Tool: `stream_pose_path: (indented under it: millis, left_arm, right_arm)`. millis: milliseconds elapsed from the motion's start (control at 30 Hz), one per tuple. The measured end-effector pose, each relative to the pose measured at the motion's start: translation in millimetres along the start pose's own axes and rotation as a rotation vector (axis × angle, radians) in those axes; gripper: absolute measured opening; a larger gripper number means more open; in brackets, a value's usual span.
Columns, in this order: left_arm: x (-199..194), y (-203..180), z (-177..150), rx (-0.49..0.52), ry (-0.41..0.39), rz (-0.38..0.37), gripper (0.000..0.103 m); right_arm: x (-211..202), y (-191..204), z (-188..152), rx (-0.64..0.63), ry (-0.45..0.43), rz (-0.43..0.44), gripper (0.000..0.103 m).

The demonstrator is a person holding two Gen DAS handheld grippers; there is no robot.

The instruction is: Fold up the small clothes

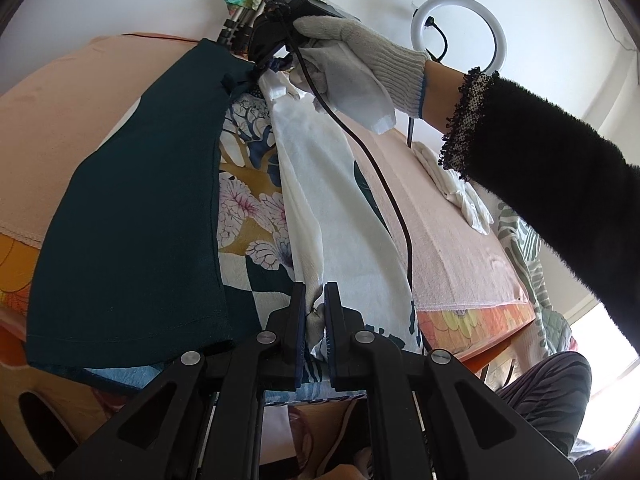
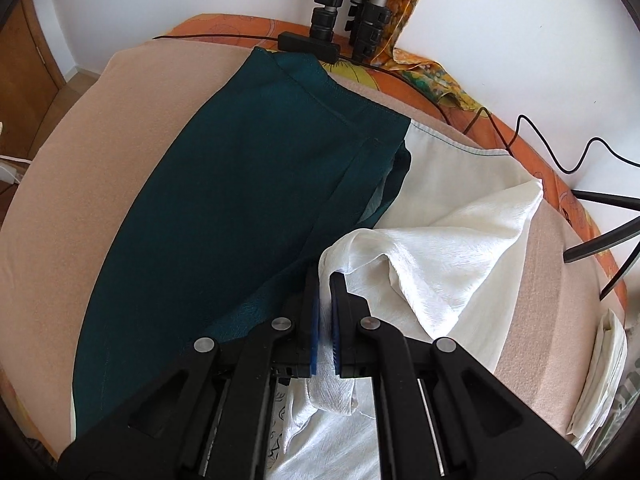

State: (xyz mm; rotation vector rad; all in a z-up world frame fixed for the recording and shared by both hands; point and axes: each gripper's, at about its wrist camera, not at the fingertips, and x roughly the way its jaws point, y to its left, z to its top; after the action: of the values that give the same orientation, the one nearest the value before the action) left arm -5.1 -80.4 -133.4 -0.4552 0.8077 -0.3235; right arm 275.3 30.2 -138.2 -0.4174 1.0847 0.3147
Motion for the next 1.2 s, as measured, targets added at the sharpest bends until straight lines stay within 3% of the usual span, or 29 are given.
stream_pose_path:
  millis: [33,67,100,167,333,533,633,867,1133,1200]
  left_arm:
    - [-1.5,-0.4,0.1,-0.009,0.005,0.011,0.020]
    - [-3.8,-0.9,0.1,-0.016,0.006,0.008,0.023]
    - [-7.4,-2.6,0.2,-0.014,0.003,-0.002,0.023]
    - [-17.3,-8.8,1.3,0.007,-0.006,0.002,0.023]
    - [-46.9,-26.9,11.2,0.105,-0.027,-0.008,0.023]
    - [-52.0,-26.4,56.9,0.192,0.025,0.005,0.023]
    - [-44.8,-19.8,78.8,0.218,0.044,0.022,0.023]
    - [-22.3,-2.5,114.6,0.223,0.093,0.040,0.023]
    - [-21.5,18.2,132.1,0.178,0.073,0.050,0.023]
    - [-21.4,20.4,134.2,0.174,0.077,0.046,0.023]
  right_arm:
    - [-2.0,0.1,-0.8,0.000,-0.004,0.013,0.006]
    - [-4.7,-1.0,-0.9,0.000,-0.004,0.038,0.017]
    - [-8.9,-3.1,-0.8,0.007,-0.009,0.061,0.038]
    - [-24.5,-11.0,-2.5,0.036,-0.051,0.113,0.056]
    - [-80.8,-42.1,-12.8,0.084,-0.164,0.267,0.057]
    - [-109.4,-108.4,-20.0,0.229,-0.196,0.312,0.057]
    - [-95.2,-127.7,-19.8,0.280,-0.149,0.292,0.056]
    - [-40.7,-145.8,-22.6,0.372,-0.056,0.309,0.036]
    - [10.3,-141.2,-19.6,0.399,0.005,0.328,0.035]
    - [9.9,-140.6,-18.5,0.384,-0.012,0.320,0.025]
